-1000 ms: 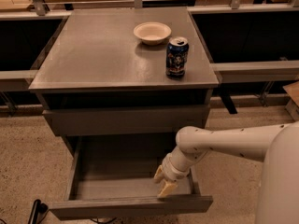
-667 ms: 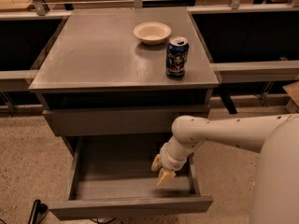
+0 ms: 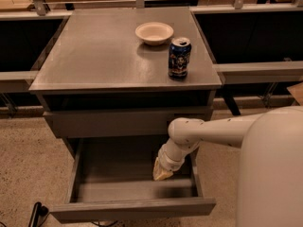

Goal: Open middle drawer

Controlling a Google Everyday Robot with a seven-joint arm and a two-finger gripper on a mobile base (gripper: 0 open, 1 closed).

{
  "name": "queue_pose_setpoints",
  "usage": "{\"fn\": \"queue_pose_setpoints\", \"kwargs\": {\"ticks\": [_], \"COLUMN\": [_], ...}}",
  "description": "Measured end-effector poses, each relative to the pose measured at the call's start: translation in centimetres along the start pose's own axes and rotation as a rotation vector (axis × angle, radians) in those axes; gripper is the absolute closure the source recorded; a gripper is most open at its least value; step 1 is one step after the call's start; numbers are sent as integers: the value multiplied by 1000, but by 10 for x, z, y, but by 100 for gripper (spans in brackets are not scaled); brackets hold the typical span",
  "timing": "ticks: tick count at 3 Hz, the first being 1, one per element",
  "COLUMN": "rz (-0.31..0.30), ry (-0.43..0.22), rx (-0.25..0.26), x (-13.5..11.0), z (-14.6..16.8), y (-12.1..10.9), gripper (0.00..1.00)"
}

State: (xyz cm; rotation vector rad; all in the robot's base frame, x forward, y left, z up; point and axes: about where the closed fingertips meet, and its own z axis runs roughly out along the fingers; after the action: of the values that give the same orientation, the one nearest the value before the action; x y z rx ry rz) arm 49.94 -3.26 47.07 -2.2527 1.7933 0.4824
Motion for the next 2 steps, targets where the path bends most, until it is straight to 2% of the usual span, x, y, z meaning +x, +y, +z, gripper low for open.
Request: {"fn": "queue_pose_setpoints", "kwargs": {"ticks": [1,2], "rz": [23,28], "ry": [-59,-59], "rx": [38,38], "x": [3,6], "z": [7,6], "y": [2,5], "gripper": [86,64]}}
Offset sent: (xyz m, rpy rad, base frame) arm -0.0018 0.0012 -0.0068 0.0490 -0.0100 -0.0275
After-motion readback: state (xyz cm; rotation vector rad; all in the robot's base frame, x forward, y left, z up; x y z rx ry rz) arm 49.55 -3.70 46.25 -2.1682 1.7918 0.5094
